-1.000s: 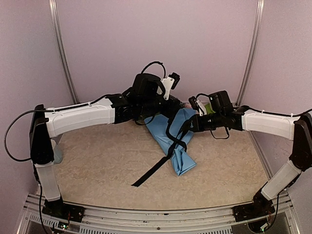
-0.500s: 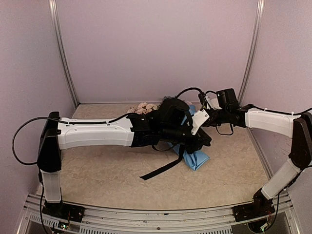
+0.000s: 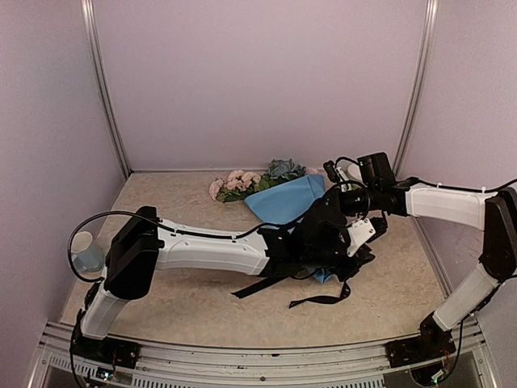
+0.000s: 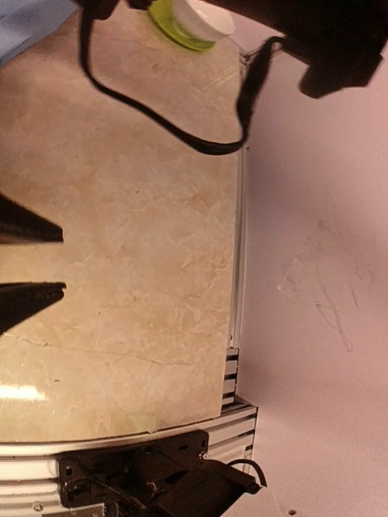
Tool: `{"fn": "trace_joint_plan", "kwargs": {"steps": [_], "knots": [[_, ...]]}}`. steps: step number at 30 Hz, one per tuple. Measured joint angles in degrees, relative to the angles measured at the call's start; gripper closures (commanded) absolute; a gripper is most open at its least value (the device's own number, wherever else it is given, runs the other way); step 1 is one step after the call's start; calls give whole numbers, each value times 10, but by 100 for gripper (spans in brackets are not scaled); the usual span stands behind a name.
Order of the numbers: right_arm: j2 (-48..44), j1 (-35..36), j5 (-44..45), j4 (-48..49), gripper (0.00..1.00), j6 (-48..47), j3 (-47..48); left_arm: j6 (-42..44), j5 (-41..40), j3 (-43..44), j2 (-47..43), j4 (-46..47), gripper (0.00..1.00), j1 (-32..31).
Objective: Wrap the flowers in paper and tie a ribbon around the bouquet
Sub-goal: Cross the half-tied ribbon over the folded bouquet.
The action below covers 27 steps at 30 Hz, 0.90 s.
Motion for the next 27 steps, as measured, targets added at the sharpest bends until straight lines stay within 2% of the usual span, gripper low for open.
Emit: {"fn": "trace_joint_plan", "kwargs": {"steps": [3, 4, 7, 10, 15, 16, 19, 21, 23, 25, 27], "knots": [[-1, 0, -4, -4, 100, -9, -4, 4, 0, 20, 21, 15, 40, 3], [-1, 2, -4, -5, 100, -10, -5, 6, 3, 19, 23, 15, 33, 3], [-1, 3, -7, -9, 100, -17, -7, 8, 19, -24, 11, 35, 24, 2], [-1, 4, -11, -14, 100, -24, -7, 7, 39, -116, -39, 57, 2, 4], [-1, 13, -10, -24, 100, -32, -6, -6, 62, -266, -194, 106, 4, 18], [-1, 16, -8, -26, 100, -32, -6, -13, 56, -286, -224, 125, 8, 25], [-1, 27, 4, -28, 100, -31, -4, -49, 15, -343, -296, 191, 28, 56], [-1, 40, 14, -28, 100, -25, -4, -84, -22, -377, -322, 218, 34, 86], [-2, 58, 24, -28, 100, -19, -4, -99, -64, -395, -321, 225, 31, 109], [-7, 75, 38, -27, 100, -14, -4, -105, -99, -418, -307, 229, 18, 120], [-15, 89, 54, -26, 100, -7, -4, -105, -109, -442, -290, 237, 16, 116]]}}
